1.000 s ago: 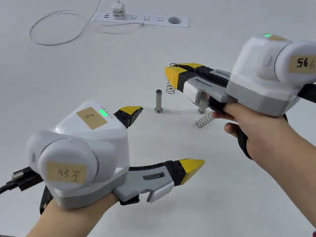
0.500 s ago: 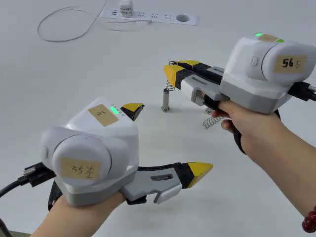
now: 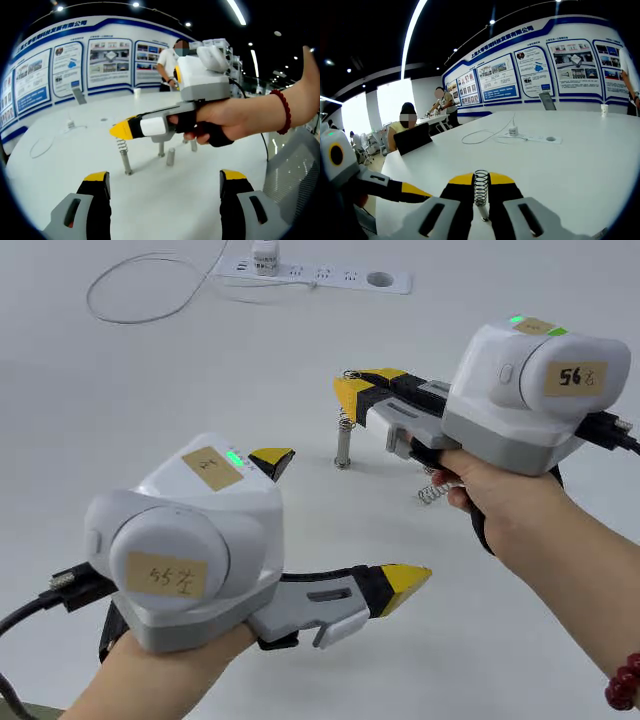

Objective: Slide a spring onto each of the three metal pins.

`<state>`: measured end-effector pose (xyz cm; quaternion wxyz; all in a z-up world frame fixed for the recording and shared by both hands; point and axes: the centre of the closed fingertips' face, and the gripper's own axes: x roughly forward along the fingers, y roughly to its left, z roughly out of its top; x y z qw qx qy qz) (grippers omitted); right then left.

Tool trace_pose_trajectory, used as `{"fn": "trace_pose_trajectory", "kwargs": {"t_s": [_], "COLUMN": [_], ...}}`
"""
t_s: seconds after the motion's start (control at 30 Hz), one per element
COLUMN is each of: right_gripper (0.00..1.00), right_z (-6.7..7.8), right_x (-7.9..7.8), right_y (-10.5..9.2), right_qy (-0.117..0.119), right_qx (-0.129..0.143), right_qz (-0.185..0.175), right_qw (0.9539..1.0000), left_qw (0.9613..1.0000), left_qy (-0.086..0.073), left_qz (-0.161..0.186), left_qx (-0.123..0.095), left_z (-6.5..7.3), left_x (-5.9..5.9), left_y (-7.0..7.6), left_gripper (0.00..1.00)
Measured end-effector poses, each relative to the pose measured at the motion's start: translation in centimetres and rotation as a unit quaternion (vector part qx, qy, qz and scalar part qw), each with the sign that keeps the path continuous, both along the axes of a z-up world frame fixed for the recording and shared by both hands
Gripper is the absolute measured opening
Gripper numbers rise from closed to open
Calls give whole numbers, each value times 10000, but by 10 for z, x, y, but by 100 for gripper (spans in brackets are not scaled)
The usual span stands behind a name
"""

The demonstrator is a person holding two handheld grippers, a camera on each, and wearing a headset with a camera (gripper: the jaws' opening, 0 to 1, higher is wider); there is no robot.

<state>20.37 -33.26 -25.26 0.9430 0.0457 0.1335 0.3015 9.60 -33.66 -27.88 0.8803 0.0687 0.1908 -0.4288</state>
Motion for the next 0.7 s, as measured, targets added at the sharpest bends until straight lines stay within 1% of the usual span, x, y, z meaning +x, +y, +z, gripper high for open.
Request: {"fn": "trace_pose_trajectory", "kwargs": {"t_s": [0.13, 0.33, 0.6, 0.7], "right_gripper": [11, 11, 11, 11], "right_z": [-1, -1, 0, 0], "right_x": [-2, -5, -8, -8], "right_y": [2, 3, 3, 3], "right_qy": [-83, -168, -320, -341], "right_qx": [-166, -295, -588, -637], "right_qz": [53, 85, 118, 125], "right_qw": [9998, 9994, 9977, 9973], "left_qw": [10000, 10000, 10000, 10000], "left_qy": [19, 23, -6, -23], "left_qz": [12, 67, 65, 88], "left_qx": [-17, -28, -9, -26], "left_z": [0, 0, 1, 2], "left_x": [0, 2, 3, 4], "left_y": [0, 3, 3, 3], "left_gripper": [92, 92, 92, 91]}}
